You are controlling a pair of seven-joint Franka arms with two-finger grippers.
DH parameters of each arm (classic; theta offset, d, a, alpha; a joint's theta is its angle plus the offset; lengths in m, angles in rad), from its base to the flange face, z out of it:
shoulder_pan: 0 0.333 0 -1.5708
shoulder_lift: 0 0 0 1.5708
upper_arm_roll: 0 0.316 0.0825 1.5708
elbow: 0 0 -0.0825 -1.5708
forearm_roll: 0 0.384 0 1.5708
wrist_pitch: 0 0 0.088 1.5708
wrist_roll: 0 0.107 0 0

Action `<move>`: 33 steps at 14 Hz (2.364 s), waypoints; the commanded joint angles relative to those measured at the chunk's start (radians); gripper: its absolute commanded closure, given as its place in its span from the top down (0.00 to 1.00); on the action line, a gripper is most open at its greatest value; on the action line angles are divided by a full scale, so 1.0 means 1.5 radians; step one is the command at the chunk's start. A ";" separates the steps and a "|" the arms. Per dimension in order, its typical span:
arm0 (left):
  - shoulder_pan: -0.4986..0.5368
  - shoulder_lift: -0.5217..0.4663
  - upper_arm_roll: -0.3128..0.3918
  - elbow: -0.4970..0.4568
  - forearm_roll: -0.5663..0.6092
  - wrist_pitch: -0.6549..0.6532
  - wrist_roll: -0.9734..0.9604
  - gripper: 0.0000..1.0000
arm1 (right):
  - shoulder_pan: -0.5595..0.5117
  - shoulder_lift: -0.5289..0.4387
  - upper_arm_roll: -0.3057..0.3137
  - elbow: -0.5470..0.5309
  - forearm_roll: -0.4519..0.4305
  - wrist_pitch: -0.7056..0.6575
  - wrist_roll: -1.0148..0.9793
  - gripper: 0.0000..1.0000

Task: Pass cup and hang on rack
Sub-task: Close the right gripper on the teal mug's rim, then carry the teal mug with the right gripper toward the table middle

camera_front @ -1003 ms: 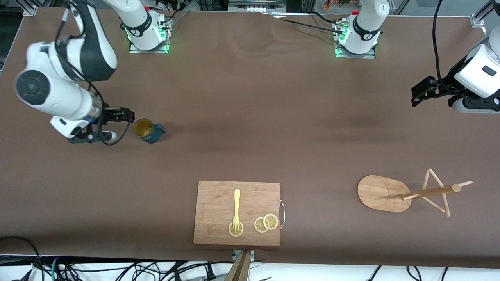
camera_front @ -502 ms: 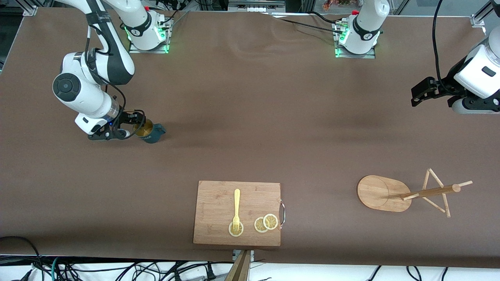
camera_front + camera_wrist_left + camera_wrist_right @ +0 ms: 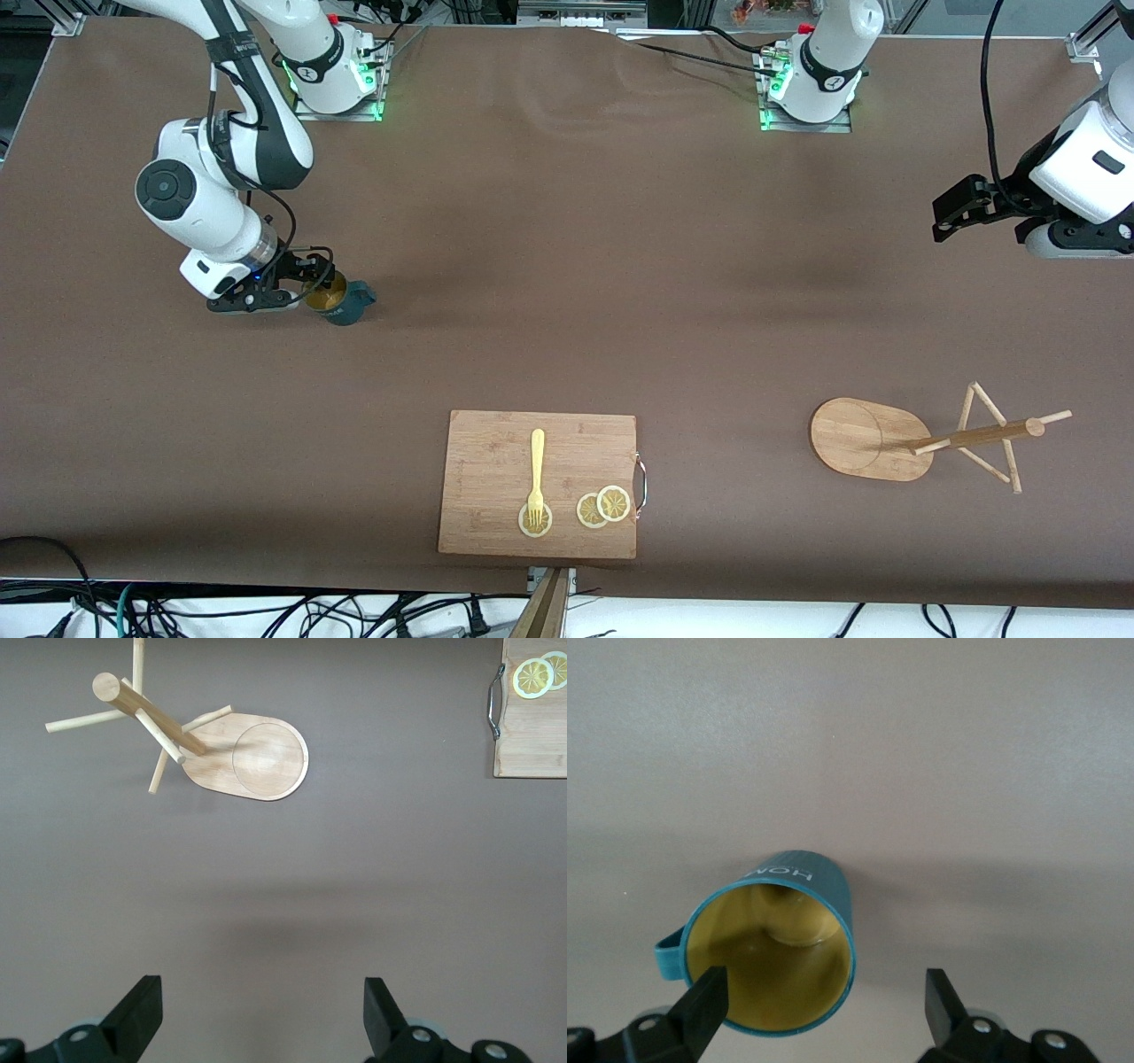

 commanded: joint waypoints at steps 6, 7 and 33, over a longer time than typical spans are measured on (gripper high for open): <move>0.000 0.004 0.000 0.015 0.006 -0.011 0.004 1.00 | -0.006 0.018 -0.004 -0.026 -0.008 0.074 -0.003 0.00; 0.000 0.004 0.000 0.015 0.006 -0.011 0.004 1.00 | -0.006 0.017 -0.004 -0.026 -0.008 0.072 -0.001 0.00; -0.005 0.004 -0.004 0.018 0.006 -0.010 0.002 1.00 | 0.414 0.390 0.060 0.689 -0.001 -0.211 0.635 0.00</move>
